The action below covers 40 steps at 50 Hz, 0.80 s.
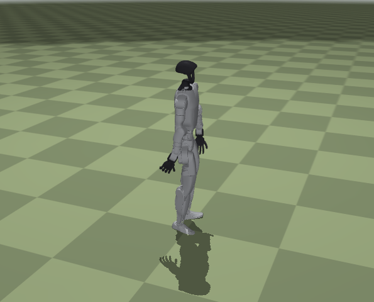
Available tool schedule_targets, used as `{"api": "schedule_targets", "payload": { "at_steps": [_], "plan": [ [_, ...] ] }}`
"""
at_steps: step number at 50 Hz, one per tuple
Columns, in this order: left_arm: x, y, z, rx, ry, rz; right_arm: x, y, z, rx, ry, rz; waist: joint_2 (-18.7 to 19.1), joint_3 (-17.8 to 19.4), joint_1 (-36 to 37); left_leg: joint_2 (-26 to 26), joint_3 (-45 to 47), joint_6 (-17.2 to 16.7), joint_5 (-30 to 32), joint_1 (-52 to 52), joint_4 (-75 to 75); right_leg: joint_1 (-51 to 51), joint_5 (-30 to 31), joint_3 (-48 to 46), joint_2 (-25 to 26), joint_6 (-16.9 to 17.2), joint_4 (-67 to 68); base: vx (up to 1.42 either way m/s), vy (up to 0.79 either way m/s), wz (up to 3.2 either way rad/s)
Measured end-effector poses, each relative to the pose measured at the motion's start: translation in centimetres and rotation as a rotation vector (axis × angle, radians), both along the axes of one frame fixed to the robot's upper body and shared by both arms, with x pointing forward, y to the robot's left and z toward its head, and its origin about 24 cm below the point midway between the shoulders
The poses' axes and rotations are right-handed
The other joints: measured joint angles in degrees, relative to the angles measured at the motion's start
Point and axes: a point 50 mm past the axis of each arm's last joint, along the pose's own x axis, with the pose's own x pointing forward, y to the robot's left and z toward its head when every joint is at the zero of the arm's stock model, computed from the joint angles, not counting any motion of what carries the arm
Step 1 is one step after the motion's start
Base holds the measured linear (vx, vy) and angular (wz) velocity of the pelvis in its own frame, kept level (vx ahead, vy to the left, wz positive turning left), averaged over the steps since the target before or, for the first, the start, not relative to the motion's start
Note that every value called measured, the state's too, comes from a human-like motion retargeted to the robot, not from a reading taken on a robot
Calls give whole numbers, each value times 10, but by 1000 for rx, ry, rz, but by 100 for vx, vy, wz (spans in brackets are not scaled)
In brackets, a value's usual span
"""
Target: In place motions
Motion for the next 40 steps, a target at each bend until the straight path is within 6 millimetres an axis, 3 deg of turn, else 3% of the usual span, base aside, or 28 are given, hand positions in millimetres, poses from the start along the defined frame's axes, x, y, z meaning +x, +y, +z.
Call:
{"api": "schedule_targets", "payload": {
  "at_steps": [3, 5, 9, 13, 15, 18, 21, 23, 26, 29, 33, 36, 40],
  "plan": [
    [12, 6, 1, 63, -38, -121, 3, 2, -1, 15, -17, -27, -13, -3, 26, -19, -32, 13, -8, -21, 15, 7, 16, -12, -7, 9, -29, 5, 25, 38],
    [3, 12, 0, 96, -20, -165, 8, 4, -2, 25, -21, 2, -33, -8, 57, -29, -30, 13, -14, -20, 19, 1, 22, -7, -26, 13, -27, 14, 25, -78],
    [-44, 13, -1, 74, 126, -103, 41, 13, -9, 88, -85, 143, -56, 1, 113, -42, 7, 27, -27, 12, 4, -4, 30, 23, -44, 16, -12, 10, 21, -118],
    [-99, -3, 5, -19, 313, 64, 84, 24, -15, 190, -246, 332, -56, 11, 99, -51, 3, 42, -46, 39, 1, 12, 27, 34, -51, 24, 0, 12, 20, -38],
    [-123, -8, 10, -29, 381, 85, 95, 28, -16, 205, -309, 407, -52, 5, 82, -54, -8, 48, -54, 42, 7, 15, 23, 34, -55, 29, 14, 22, 25, 3],
    [-142, -9, 13, 10, 434, -6, 94, 27, -16, 173, -325, 421, -44, 1, 82, -50, -17, 55, -61, 49, 17, 9, 32, 23, -68, 20, 67, 16, 33, -6],
    [-138, -3, 11, 29, 406, -102, 88, 23, -16, 172, -311, 359, -25, 16, 97, -22, -35, 47, -67, 53, 36, -47, 116, 31, -99, -16, 235, 6, 21, 5],
    [-131, 0, 9, 35, 374, -121, 83, 21, -15, 169, -307, 317, -7, 36, 68, 1, -53, 41, -67, 55, 46, -114, 169, 59, -115, -66, 379, -1, 14, 115],
    [-120, 6, 8, 43, 350, -124, 69, 17, -15, 136, -298, 270, -7, 64, 6, 7, -55, 44, -66, 64, 49, -206, 151, 63, -166, -60, 465, -6, 10, 131],
    [-105, 14, 7, 52, 352, -175, 50, 11, -14, 103, -247, 202, -11, 110, -48, 11, -79, 53, -61, 74, 55, -307, 140, 62, -204, -36, 400, -16, 8, 101],
    [-80, 22, 4, 57, 278, -253, 27, 5, -9, 90, -148, 145, 2, 186, -134, 41, -119, 66, -63, 79, 66, -438, 125, 119, -198, -3, 189, -21, 5, 82],
    [-69, 29, 4, 51, 256, -337, 4, 3, -4, 71, -68, 80, 19, 221, -192, 72, -127, 81, -68, 73, 76, -529, 93, 151, -195, -6, 91, -8, 7, 33],
    [-46, 40, 5, 96, 239, -476, -27, 8, 3, 50, 27, -84, 34, 273, -233, 105, -152, 95, -72, 65, 105, -573, 88, 227, -195, -19, 90, -8, 5, 54]
  ]
}}
